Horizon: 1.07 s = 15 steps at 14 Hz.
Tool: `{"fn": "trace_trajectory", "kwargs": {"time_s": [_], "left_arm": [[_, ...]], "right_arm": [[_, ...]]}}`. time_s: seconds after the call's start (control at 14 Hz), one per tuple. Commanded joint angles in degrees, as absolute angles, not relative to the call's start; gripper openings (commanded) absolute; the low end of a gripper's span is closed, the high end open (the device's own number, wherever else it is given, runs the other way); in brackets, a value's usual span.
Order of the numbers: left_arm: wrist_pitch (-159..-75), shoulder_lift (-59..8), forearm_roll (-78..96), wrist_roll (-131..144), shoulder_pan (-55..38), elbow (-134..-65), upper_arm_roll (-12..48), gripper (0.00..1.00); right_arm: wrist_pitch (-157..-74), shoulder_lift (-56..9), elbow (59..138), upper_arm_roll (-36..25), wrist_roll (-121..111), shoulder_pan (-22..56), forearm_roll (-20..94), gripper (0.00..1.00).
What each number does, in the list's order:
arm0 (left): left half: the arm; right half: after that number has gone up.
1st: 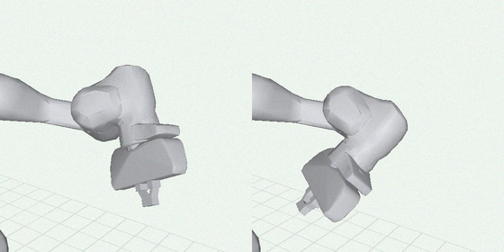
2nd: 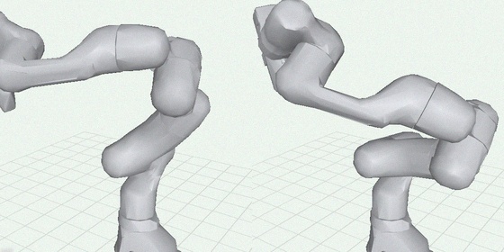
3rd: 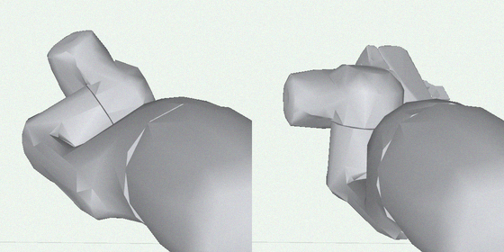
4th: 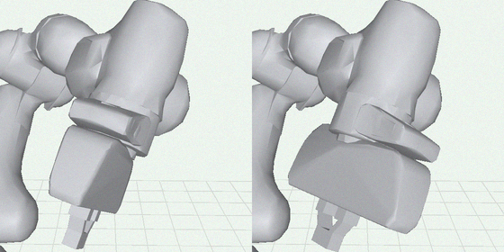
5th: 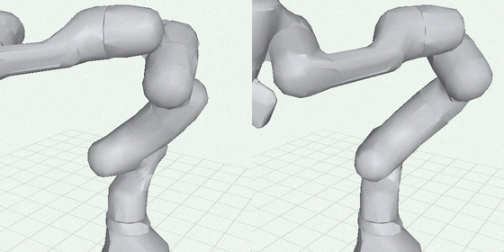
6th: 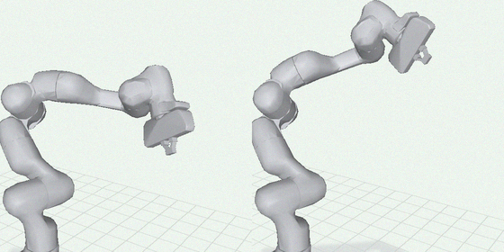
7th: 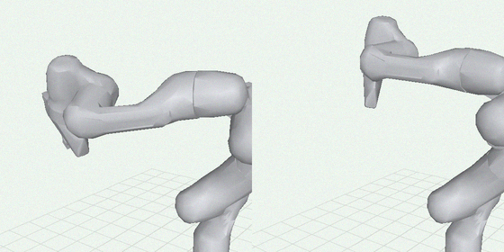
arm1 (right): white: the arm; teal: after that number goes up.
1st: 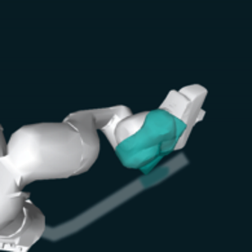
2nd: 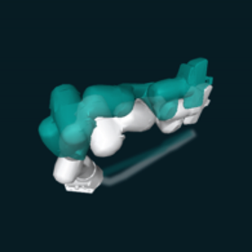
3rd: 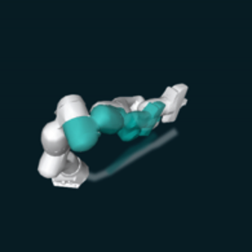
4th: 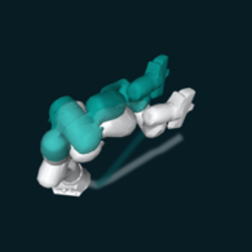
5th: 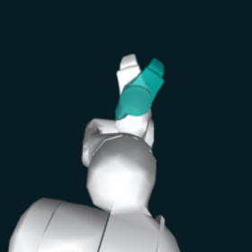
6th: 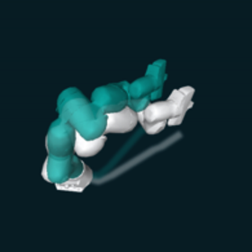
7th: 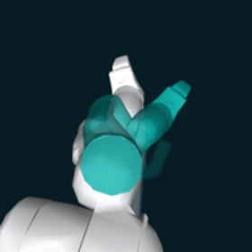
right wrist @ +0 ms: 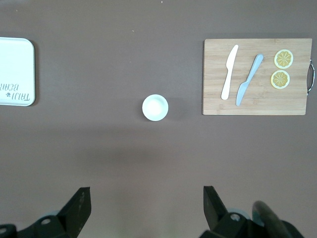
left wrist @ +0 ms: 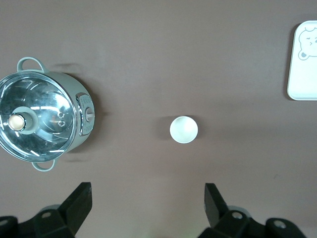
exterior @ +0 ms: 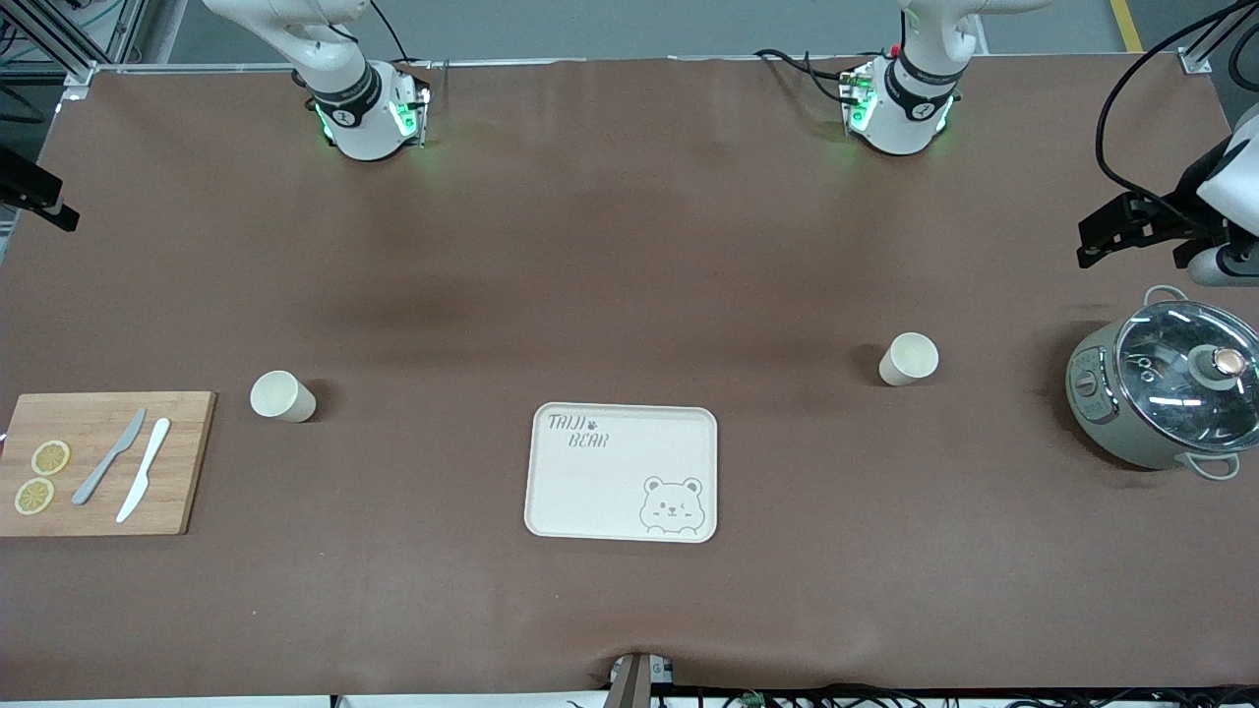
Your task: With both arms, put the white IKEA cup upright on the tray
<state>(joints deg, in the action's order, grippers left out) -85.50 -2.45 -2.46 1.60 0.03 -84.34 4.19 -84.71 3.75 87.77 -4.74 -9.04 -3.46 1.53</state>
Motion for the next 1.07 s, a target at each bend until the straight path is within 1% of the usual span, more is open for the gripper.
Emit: {"fn": "trace_trajectory", "kwargs": {"time_s": [0.0, 0.29, 0.57, 0.71, 0.79, 1.0], "left_arm": [[-85.0, -2.5, -1.7, 0.3, 0.3, -83.8, 4.2, 1.0], [-85.1, -3.2, -1.8, 0.2, 0.2, -83.7, 4.2, 1.0], [-86.2, -5.2, -1.8, 0.4, 0.1, -83.8, 4.2, 1.0], [-88.1, -7.3, -1.8, 0.4, -0.2, -85.4, 4.5, 1.0], [-89.1, -7.3, -2.1, 1.1, -0.4, -86.9, 4.6, 1.0], [-96.1, -6.9, -1.5, 1.2, 0.4, -93.0, 4.8, 1.0]], "right_arm": [[-84.7, 3.9, 87.5, -4.2, -8.8, -3.9, 1.1, 1.0], [-84.8, 3.9, 87.5, -4.2, -8.8, -4.1, 1.1, 1.0], [-84.9, 3.7, 87.5, -4.2, -8.8, -4.1, 1.1, 1.0], [-85.2, 3.0, 87.5, -4.2, -8.7, -4.4, 1.0, 1.0], [-85.3, 2.7, 87.5, -4.2, -8.7, -4.4, 1.2, 1.0], [-86.5, 1.7, 87.5, -4.3, -8.8, -4.5, 0.8, 1.0]]}}
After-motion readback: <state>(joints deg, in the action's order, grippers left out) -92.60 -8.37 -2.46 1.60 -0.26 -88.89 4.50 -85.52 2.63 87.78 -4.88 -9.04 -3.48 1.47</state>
